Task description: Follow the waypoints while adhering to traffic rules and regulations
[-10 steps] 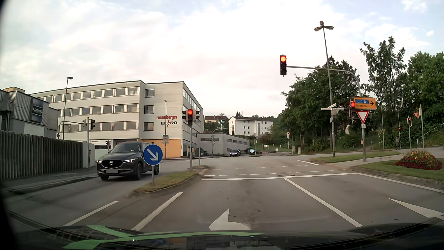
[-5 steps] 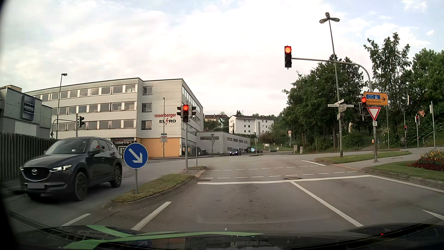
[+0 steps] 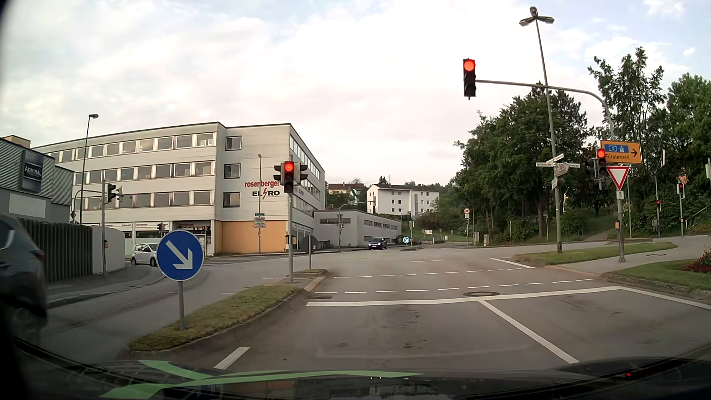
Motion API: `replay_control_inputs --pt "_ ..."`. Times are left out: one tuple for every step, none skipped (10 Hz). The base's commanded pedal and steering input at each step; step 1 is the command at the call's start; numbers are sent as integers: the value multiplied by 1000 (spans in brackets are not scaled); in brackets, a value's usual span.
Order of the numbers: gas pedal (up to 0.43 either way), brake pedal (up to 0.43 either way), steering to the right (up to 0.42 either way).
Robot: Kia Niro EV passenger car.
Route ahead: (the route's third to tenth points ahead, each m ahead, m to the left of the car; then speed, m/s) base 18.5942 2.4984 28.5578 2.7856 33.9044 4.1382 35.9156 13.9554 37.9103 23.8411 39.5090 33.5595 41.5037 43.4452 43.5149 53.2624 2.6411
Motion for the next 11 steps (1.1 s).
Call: replay_control_inputs --pt "20 0 -10" --pt "8 0 -10" --pt "8 0 -10" --pt "8 0 -13" --pt "8 0 -16" --pt "8 0 -17" --pt "8 0 -17" --pt "8 0 -18" --pt "8 0 -20" --pt "8 0 -22" --pt "8 0 -23"
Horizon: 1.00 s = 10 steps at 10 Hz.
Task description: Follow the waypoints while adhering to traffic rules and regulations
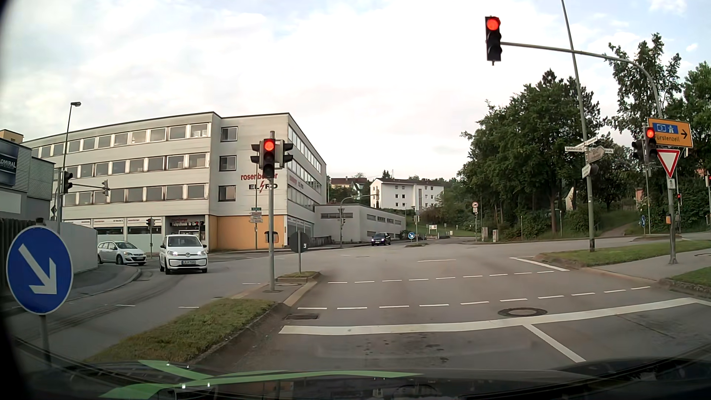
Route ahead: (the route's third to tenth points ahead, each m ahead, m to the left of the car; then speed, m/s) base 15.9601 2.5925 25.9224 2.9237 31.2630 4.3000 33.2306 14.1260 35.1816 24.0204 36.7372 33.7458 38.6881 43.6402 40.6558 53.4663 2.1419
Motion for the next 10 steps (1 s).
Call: replay_control_inputs --pt "0 0 -23" --pt "0 0 -24" --pt "0 0 -24" --pt "0 0 -24" --pt "0 0 -24" --pt "0 37 -23" --pt "0 98 -23" --pt "0 159 -23" --pt "0 183 -22" --pt "0 213 -19"
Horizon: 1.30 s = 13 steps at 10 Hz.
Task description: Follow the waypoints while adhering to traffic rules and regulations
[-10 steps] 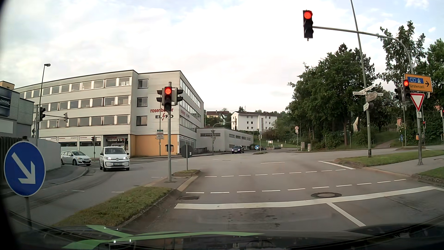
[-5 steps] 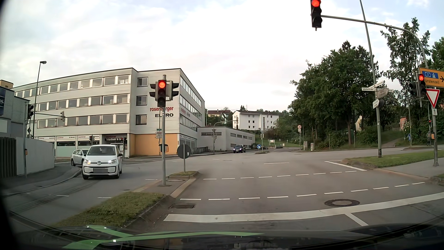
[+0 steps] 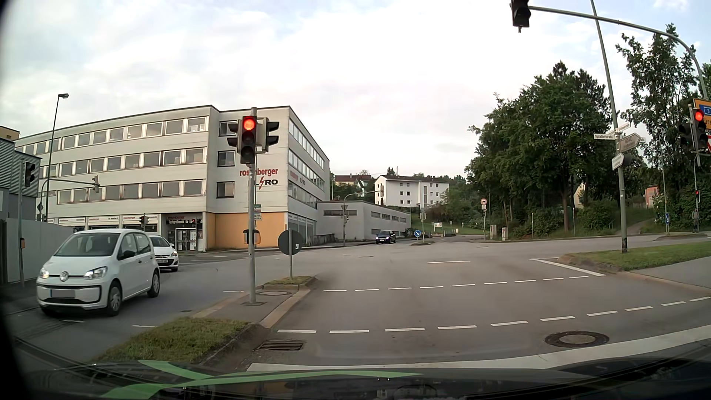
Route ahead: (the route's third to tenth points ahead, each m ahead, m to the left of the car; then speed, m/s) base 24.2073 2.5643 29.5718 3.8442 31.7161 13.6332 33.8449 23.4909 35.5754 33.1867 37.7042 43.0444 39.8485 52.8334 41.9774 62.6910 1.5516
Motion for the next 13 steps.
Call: replay_control_inputs --pt "0 238 -18" --pt "0 244 -18" --pt "0 238 -18" --pt "0 226 -18" --pt "0 213 -18" --pt "0 201 -18" --pt "0 201 -18" --pt "0 201 -18" --pt "0 207 -18" --pt "0 213 -18" --pt "0 213 -18" --pt "0 201 -19" --pt "0 201 -20"
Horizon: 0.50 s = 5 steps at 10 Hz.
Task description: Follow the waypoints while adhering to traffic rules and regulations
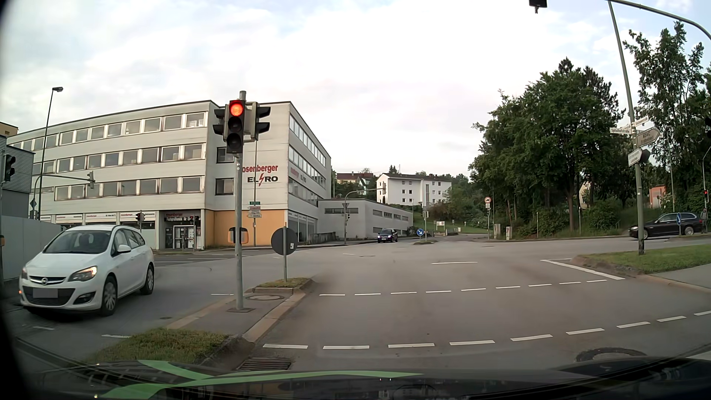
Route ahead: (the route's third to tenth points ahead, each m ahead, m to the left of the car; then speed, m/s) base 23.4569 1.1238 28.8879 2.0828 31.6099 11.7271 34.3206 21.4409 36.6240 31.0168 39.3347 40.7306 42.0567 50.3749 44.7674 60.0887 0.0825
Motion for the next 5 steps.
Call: replay_control_inputs --pt "0 201 -20" --pt "0 201 -20" --pt "0 207 -20" --pt "0 207 -20" --pt "0 213 -20"
